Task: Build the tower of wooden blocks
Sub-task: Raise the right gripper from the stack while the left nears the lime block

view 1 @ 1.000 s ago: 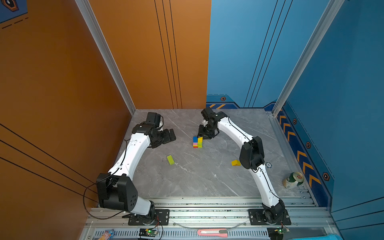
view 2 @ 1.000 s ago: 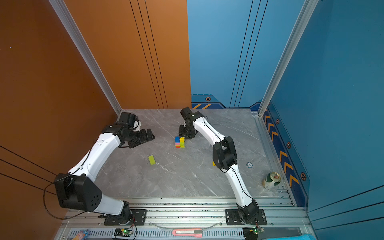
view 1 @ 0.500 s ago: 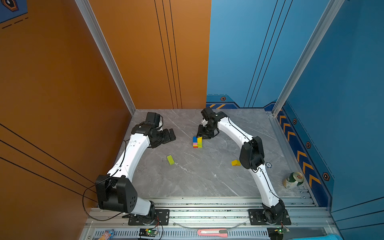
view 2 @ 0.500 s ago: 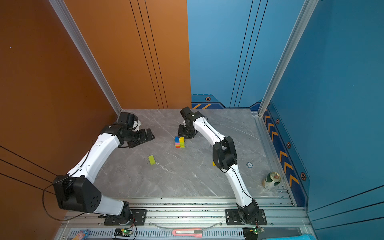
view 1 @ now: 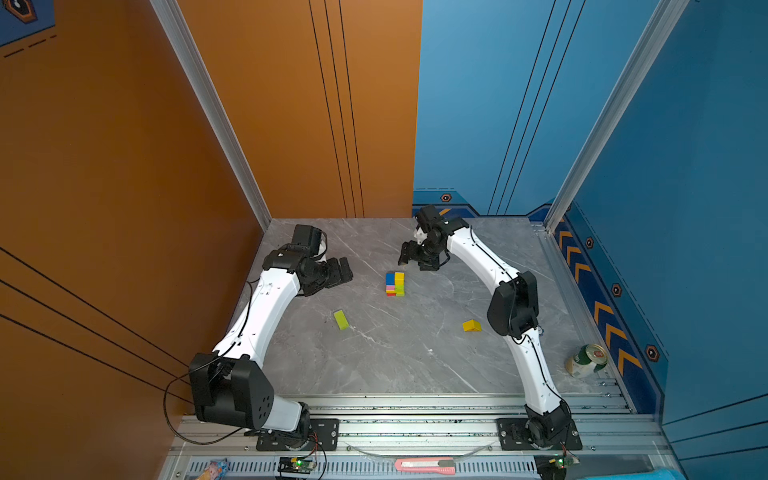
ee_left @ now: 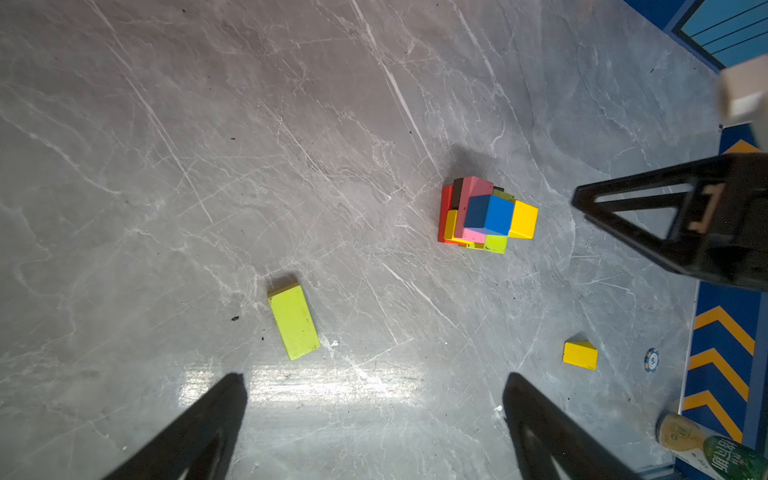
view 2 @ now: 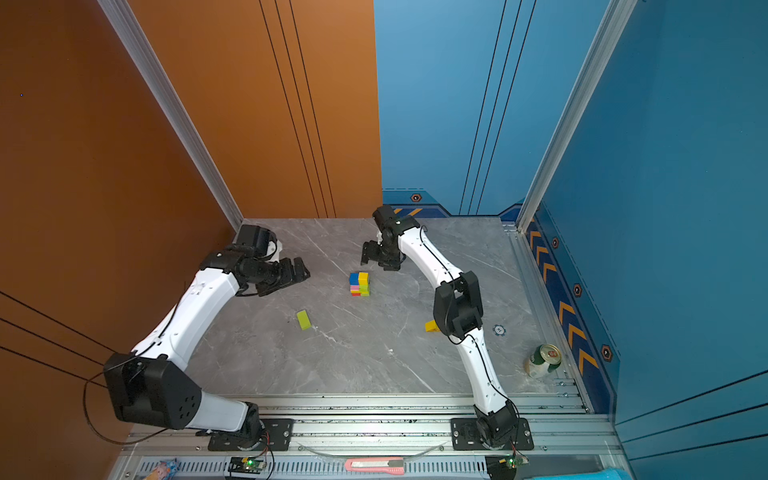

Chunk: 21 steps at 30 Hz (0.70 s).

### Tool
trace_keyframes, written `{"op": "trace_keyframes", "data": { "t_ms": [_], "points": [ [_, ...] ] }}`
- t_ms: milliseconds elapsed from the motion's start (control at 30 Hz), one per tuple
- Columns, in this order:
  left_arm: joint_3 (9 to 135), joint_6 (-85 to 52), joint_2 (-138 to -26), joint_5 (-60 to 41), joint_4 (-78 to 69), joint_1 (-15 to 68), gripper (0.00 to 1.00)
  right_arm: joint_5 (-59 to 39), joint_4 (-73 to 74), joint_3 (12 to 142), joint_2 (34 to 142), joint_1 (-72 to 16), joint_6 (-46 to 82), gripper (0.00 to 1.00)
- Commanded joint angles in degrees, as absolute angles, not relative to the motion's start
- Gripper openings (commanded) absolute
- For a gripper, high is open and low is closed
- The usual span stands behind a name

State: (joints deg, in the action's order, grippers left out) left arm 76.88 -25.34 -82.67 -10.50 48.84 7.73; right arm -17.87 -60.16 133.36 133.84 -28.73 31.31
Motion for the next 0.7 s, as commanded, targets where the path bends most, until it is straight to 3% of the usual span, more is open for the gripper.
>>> {"op": "trace_keyframes", "data": {
  "t_ms": [0, 300, 667],
  "points": [
    [75.86, -26.01, -82.43, -8.74, 48.86, 8.79, 0.98, -12.64, -65.18, 131.45, 126.82, -29.18, 28.31, 1.00],
    [70.69, -27.72, -79.07, -6.51, 49.07, 11.38, 0.98, -6.60, -65.65, 117.36, 115.55, -32.13, 27.97, 1.00],
    [57.35, -35.81, -67.63, -2.14, 50.86, 15.96, 0.98, -7.27, -65.66, 108.00, 105.44, -34.48, 26.81, 1.00]
  ]
}}
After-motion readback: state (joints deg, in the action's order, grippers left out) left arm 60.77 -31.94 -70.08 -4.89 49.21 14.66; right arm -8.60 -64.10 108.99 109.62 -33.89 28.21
